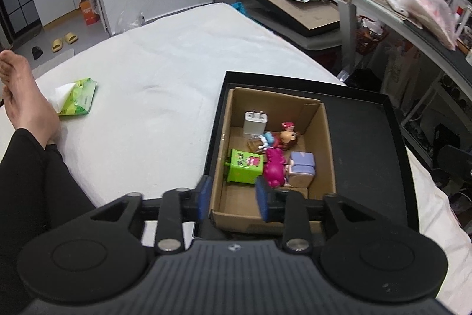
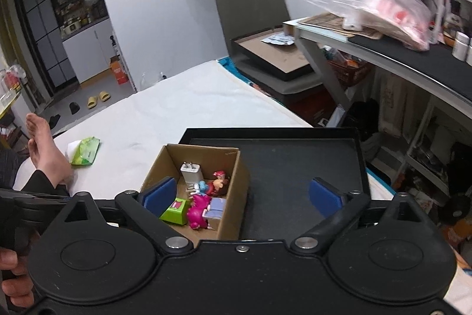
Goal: Organize rigid objects
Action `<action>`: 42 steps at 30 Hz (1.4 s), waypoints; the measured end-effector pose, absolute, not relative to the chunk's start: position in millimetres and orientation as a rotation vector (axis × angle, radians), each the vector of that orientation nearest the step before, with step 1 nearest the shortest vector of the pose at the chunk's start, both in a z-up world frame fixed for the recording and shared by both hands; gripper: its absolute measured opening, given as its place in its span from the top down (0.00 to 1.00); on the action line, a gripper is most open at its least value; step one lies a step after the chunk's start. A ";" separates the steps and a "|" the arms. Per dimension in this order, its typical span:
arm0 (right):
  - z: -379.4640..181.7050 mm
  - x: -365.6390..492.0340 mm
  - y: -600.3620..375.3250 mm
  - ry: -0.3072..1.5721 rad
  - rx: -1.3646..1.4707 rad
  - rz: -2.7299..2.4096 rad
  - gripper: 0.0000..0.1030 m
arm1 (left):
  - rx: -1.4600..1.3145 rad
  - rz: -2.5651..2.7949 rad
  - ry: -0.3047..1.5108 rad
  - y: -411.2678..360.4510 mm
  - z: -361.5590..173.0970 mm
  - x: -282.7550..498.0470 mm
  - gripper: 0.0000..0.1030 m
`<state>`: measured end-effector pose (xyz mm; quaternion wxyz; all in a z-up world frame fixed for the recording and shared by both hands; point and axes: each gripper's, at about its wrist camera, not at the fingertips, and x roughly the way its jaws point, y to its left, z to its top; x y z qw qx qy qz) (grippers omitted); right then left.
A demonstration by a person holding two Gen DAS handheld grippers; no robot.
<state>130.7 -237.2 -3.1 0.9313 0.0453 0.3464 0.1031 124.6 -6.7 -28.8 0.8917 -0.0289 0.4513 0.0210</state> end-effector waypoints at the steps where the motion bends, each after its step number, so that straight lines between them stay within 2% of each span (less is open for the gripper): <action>1: -2.5 128.4 -240.4 0.712 0.099 0.209 0.05 | -0.047 0.046 0.933 -9.5 -26.3 121.2 0.60; 5: 0.5 116.0 -252.1 0.709 0.108 0.188 0.00 | -0.028 0.039 0.916 -17.8 -17.2 108.1 0.50; 7: 2.8 109.1 -257.0 0.710 0.113 0.182 0.00 | -0.033 0.026 0.918 -19.6 -14.6 102.5 0.47; 15: 10.4 81.2 -266.3 0.716 0.112 0.185 0.00 | -0.029 -0.010 0.912 -29.8 -3.0 71.6 0.25; 17: 11.7 75.6 -267.1 0.721 0.112 0.187 0.00 | -0.038 -0.019 0.907 -29.8 1.0 66.5 0.22; 35: 23.5 30.6 -257.8 0.748 0.079 0.127 0.00 | -0.034 -0.057 0.858 -22.8 19.5 15.2 0.10; 42: 25.1 11.9 -247.0 0.758 0.064 0.113 0.00 | -0.027 -0.062 0.845 -13.6 19.5 -6.2 0.09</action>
